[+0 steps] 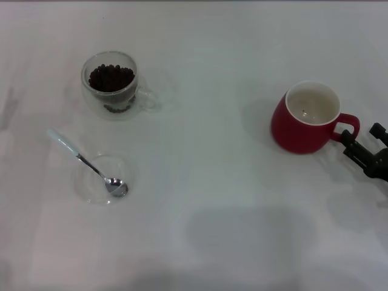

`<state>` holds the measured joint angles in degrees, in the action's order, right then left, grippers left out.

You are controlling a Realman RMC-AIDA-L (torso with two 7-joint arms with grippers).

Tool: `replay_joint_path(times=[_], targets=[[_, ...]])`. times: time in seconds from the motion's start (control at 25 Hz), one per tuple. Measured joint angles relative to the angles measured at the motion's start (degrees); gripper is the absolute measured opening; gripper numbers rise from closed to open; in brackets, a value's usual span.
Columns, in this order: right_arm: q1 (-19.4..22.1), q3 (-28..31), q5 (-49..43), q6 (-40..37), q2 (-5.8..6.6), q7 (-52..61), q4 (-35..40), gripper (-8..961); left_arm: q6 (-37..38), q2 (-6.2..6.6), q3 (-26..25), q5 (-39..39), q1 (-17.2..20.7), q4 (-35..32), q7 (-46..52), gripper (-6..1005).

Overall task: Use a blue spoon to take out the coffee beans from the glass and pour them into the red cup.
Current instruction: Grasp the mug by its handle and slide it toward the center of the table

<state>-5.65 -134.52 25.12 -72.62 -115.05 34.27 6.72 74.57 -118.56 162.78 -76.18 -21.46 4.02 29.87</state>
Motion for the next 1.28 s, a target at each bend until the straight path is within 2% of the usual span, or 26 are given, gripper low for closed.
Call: replay_joint_path(times=[0.4, 0.84, 1.24, 1.28], targets=[[-2.65, 0.35, 0.67, 3.77, -0.09, 0.27, 0.91, 834, -0.04, 0.00, 0.00, 0.16, -0.16, 0.56, 0.15, 874], [-5.24, 0.48, 0.72, 4.16, -0.08, -0.84, 0.93, 658, -0.02, 0.00, 0.00, -0.24, 0.09, 0.73, 0.33, 874], [-6.51, 0.49, 0.62, 4.50, 0.00, -3.84, 0.93, 208, 0.05, 0.00, 0.00, -0.29, -0.25, 0.73, 0.33, 873], [-6.63, 0.49, 0.54, 4.42, 0.00, -4.10, 0.93, 207, 0.05, 0.00, -0.04, -0.29, -0.27, 0.73, 0.33, 873]])
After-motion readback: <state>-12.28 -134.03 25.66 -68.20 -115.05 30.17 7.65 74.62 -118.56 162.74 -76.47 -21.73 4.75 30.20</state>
